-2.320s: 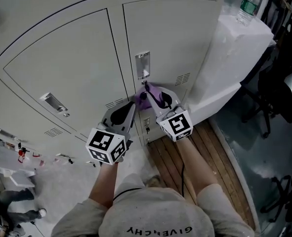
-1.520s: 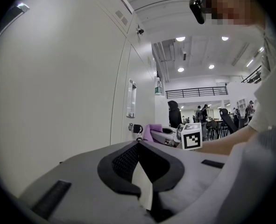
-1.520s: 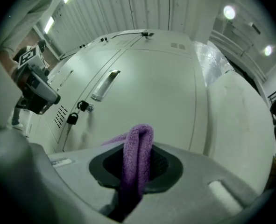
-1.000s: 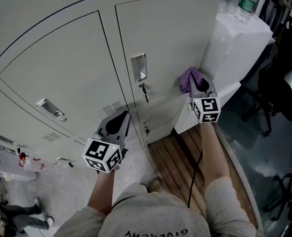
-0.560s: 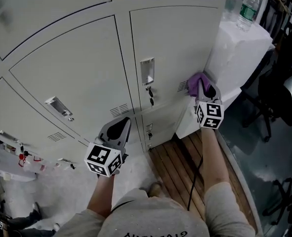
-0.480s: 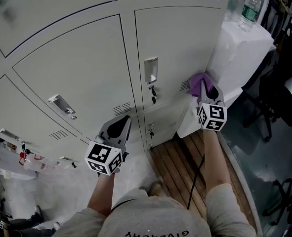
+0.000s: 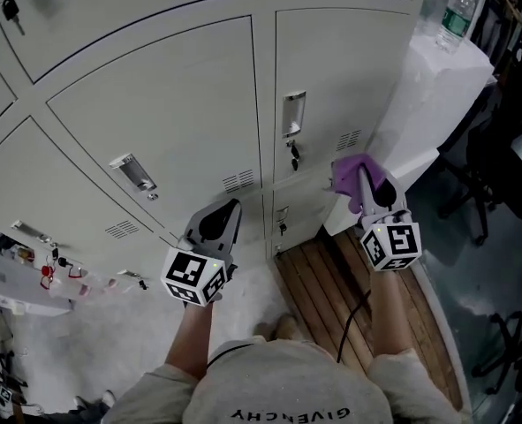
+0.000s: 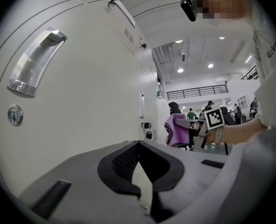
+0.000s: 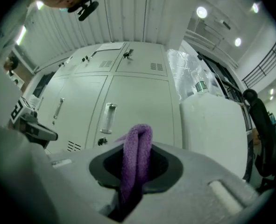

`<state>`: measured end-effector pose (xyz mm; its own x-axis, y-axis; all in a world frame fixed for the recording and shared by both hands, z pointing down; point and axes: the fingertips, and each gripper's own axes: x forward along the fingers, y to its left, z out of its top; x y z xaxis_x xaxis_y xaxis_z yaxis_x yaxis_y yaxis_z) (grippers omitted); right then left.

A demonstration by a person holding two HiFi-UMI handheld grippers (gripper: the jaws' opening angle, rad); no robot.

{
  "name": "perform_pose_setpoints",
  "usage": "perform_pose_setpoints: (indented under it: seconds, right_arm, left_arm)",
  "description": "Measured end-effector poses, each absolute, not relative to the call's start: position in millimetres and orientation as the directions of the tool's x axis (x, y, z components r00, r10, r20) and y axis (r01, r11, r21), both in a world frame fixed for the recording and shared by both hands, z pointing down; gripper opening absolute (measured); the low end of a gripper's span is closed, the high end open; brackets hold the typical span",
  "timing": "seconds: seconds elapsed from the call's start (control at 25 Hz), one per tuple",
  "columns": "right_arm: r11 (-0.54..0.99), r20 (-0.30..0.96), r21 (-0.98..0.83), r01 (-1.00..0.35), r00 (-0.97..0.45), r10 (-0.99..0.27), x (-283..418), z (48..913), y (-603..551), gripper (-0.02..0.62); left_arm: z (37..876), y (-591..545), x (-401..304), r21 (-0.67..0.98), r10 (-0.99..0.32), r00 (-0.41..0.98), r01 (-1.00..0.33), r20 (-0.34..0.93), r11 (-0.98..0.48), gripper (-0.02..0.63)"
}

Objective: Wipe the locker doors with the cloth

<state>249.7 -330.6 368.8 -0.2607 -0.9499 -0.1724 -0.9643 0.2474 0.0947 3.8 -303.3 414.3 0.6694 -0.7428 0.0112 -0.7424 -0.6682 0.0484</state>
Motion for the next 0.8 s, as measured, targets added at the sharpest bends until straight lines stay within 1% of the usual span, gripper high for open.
perform_pose_setpoints:
  seconds: [0.36,0.8]
  right_arm:
    - [0.315,-0.163,0.041,-0.948,-0.317,-0.934,183,388,-284,0.055]
    - [0.295,-0.144,0.006,-0.955,-0.293,-0.945,156,408,-260,0.055]
  left_arm:
    - [414,-294,-20,0.044,-0.748,0.663,-0.746,-0.033,-0.664,-0.002]
    - [412,-281,-69,0.063,-0.775,0.627,-0.773,-0.075,-0.631,-0.002]
